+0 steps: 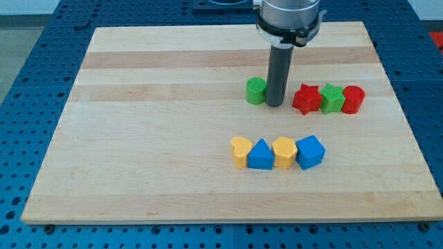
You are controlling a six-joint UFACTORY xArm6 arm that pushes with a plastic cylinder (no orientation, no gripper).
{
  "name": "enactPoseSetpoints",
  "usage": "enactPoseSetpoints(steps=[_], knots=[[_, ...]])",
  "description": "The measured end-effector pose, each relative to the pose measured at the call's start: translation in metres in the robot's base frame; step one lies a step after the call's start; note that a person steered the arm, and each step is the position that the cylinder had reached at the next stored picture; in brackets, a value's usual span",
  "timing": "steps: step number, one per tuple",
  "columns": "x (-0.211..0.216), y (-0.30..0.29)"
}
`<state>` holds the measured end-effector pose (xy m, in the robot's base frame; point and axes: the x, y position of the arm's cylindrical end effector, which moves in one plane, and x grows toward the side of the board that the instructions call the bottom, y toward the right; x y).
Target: Move red star slightly up
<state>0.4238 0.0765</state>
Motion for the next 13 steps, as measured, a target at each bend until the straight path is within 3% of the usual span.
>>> enactPoseSetpoints(steps=[1,6,8,10,13], knots=[[0.021,0.004],[0.026,0.003],[0.053,0.003],[0.054,0.062],[0.029,0.063]])
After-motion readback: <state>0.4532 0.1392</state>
